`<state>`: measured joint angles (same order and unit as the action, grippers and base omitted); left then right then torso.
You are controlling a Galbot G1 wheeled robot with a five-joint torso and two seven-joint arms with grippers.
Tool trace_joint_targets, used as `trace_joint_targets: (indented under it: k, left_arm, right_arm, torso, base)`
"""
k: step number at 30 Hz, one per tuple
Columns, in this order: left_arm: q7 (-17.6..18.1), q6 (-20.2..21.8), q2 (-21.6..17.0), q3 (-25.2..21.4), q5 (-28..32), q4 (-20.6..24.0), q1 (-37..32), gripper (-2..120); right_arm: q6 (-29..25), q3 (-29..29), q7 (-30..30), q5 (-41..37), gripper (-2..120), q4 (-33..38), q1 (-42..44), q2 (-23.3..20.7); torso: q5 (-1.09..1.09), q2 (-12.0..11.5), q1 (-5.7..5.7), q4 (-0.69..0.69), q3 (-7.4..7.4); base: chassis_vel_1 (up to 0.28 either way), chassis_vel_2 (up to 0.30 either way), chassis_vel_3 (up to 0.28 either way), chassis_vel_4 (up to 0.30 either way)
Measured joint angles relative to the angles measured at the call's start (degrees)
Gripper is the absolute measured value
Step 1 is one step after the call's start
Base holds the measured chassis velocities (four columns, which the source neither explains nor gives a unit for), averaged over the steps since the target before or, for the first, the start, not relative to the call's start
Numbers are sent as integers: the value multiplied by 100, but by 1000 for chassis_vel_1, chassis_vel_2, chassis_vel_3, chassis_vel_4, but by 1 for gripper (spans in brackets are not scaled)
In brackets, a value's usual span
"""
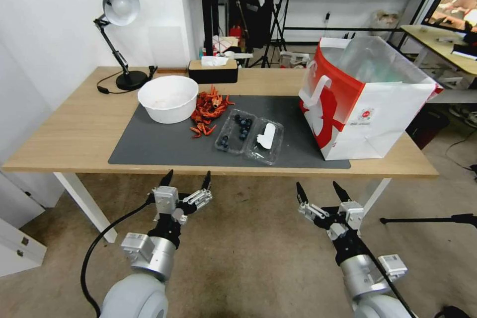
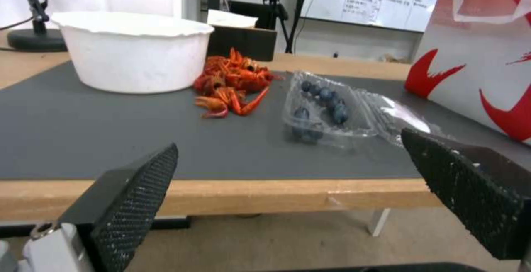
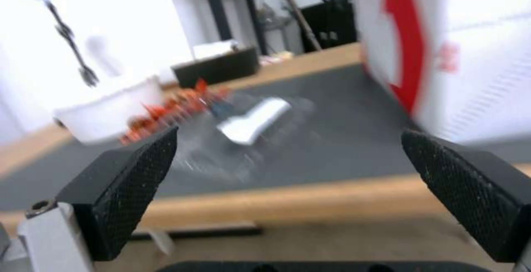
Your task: Close the takeout container lid, then place the container into the takeout bag.
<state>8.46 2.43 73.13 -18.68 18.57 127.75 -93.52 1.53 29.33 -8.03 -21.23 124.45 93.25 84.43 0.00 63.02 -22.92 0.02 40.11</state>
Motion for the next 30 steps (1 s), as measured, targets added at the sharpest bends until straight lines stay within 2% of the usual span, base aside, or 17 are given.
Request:
trace_joint_targets:
  k: [6,16,20,23,30]
  left_arm:
    - [20,-1,42,-75,-25,65,-71,100]
    - [46,-83,137,-140,-123,80,-257,100]
    - [59,-107,160,-155,-134,68,-275,100]
    - [74,-130,173,-164,-136,50,-293,100]
    - [86,-170,179,-175,-136,-1,-300,100]
  right_arm:
    - [349,-638,85,-485,100,-529,-893,-70]
    - [985,-1537,508,-574,100,-843,-1658,-88]
    - [1261,-1719,759,-778,100,-903,-1891,-95]
    - [1663,-1846,1039,-1090,100,-954,-2109,-88]
    - [2010,-1962,1366,-1440,100,-1056,-2316,-34]
  torso:
    - [0,0,0,-1,0]
    - [-1,0,0,-2,0]
    - [-1,0,0,-2,-1]
    - [0,0,0,-2,0]
    - [0,0,0,-2,0]
  base:
    - [0,0,0,0]
    - [0,0,0,0]
    - [0,0,0,0]
    - [0,0,0,0]
    - [0,0,0,0]
